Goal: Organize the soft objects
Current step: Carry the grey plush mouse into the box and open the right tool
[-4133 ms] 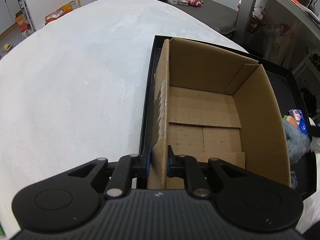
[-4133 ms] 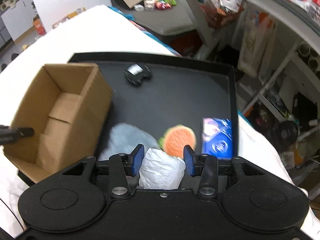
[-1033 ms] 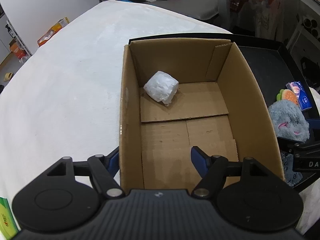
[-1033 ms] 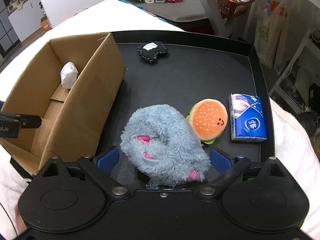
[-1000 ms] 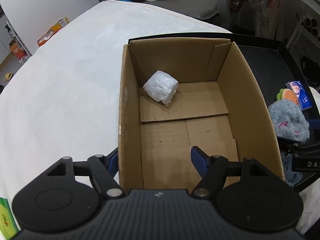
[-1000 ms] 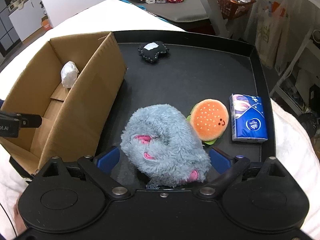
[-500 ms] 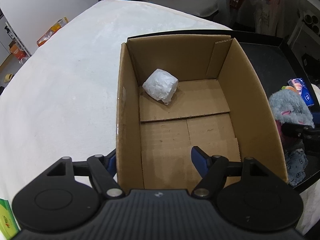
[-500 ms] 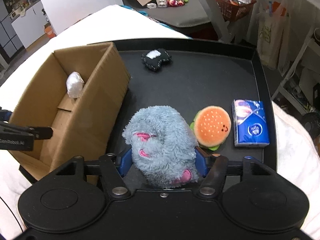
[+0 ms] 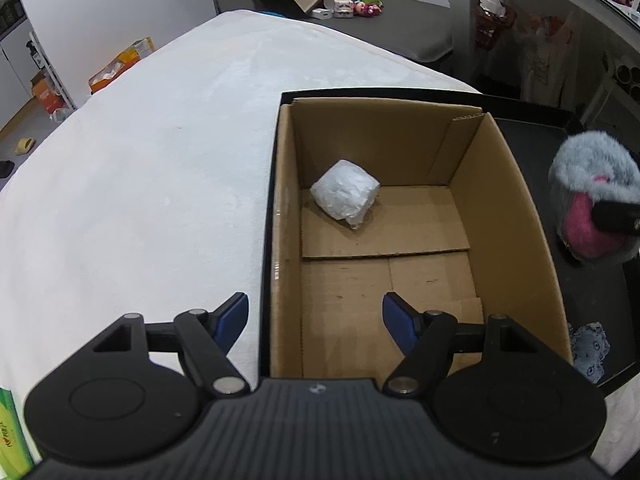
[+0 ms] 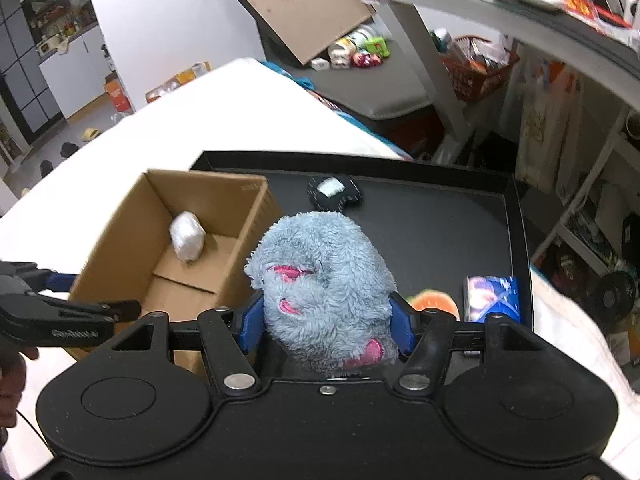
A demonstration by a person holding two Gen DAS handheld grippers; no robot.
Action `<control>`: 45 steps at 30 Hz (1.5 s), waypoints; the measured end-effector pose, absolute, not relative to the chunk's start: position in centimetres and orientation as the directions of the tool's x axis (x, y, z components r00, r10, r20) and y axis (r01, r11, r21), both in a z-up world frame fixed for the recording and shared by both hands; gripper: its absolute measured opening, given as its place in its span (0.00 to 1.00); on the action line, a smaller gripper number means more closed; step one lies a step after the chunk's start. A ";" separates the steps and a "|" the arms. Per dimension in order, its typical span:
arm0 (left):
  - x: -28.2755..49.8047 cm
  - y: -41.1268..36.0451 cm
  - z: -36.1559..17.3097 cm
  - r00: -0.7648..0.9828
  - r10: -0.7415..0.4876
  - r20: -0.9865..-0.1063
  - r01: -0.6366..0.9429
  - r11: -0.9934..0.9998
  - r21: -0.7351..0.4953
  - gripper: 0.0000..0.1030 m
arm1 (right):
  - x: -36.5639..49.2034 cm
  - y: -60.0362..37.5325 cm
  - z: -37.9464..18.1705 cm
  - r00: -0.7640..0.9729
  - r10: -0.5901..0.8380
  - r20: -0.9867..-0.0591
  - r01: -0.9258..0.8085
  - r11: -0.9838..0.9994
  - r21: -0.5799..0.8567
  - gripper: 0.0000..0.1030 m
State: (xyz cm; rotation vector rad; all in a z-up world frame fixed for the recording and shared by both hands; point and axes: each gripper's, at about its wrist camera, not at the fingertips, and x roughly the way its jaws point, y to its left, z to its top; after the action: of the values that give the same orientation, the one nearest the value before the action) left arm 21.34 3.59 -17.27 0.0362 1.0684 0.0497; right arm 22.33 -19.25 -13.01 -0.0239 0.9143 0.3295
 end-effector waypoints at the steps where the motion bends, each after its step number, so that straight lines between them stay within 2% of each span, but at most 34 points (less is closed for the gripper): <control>1: 21.3 3.7 -17.2 0.481 0.061 -0.874 -0.026 0.998 0.056 0.70 | 22.5 -19.0 -12.8 0.567 0.270 -0.778 -0.296 0.948 0.114 0.58; 19: 20.8 5.7 -16.7 0.525 -0.001 -0.851 -0.064 0.997 -0.041 0.63 | 24.3 -14.5 -9.0 0.608 0.309 -0.732 -0.396 0.916 0.057 0.58; 27: 20.6 6.7 -17.0 0.523 -0.029 -0.852 -0.075 0.994 -0.080 0.45 | 25.5 -11.7 -9.0 0.581 0.336 -0.741 -0.449 0.892 0.053 0.59; 29: 20.6 6.9 -17.1 0.523 -0.028 -0.852 -0.074 0.994 -0.079 0.33 | 25.5 -11.0 -9.2 0.571 0.341 -0.747 -0.459 0.887 0.054 0.59; 34: 20.7 7.2 -17.3 0.532 -0.019 -0.847 -0.078 0.994 -0.071 0.13 | 25.5 -9.5 -10.1 0.544 0.343 -0.766 -0.474 0.879 0.056 0.59; 39: 20.7 7.5 -17.5 0.534 -0.045 -0.844 -0.079 0.992 -0.103 0.12 | 25.5 -8.7 -11.1 0.523 0.333 -0.784 -0.468 0.882 0.062 0.61; 43: 20.8 7.6 -17.5 0.529 -0.056 -0.847 -0.079 0.990 -0.115 0.12 | 25.4 -8.3 -11.2 0.540 0.305 -0.785 -0.459 0.888 0.029 0.74; 45: 20.7 7.6 -17.4 0.530 -0.059 -0.846 -0.077 0.990 -0.117 0.12 | 25.2 -8.6 -11.0 0.553 0.299 -0.778 -0.445 0.895 0.027 0.75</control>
State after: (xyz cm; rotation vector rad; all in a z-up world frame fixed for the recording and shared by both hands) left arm 20.73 7.57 -17.41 -0.1459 1.0136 0.0110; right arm 25.25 -8.62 -11.01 -0.1810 0.8811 0.4427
